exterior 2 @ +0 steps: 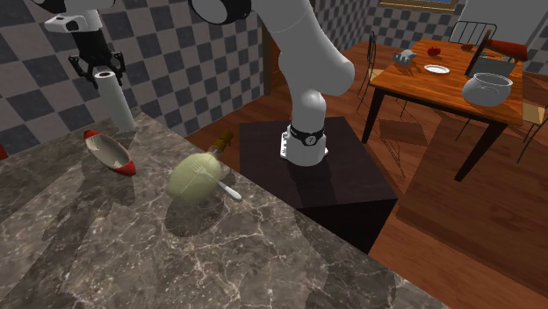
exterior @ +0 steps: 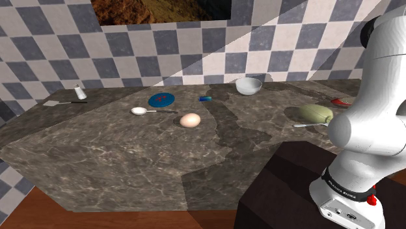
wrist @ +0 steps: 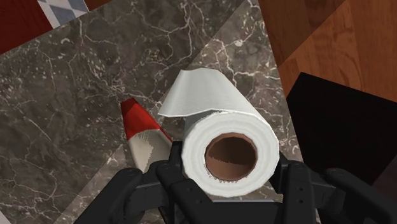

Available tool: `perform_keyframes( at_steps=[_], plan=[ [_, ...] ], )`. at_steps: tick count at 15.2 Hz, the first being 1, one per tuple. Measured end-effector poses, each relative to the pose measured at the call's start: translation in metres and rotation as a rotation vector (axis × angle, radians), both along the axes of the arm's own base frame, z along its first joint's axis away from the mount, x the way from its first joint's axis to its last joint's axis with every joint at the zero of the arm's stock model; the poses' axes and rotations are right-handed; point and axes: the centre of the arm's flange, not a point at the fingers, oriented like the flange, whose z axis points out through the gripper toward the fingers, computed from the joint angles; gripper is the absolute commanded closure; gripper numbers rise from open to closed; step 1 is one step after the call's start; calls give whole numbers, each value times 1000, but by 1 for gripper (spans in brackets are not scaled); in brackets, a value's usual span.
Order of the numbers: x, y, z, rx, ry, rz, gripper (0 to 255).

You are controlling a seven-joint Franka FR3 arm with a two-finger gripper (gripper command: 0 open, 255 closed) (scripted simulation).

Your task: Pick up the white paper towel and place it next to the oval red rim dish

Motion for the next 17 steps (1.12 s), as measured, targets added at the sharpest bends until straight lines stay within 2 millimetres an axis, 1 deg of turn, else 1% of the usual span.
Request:
perform_keyframes(
  at_steps=[4, 5, 11, 13, 14, 15, 16, 17],
  plan=[
    [0, 0, -1, 0, 0, 0, 255],
    [0, 0, -1, 0, 0, 0, 0],
    [0, 0, -1, 0, 0, 0, 0],
    [0, 0, 15, -1, 0, 0, 0],
    [0, -4, 24, -1, 0, 0, 0],
    [2, 0, 37, 0, 0, 0, 0],
    [-1, 1, 44, -1, 0, 0, 0],
    [-3, 2, 46, -1, 0, 0, 0]
  ],
)
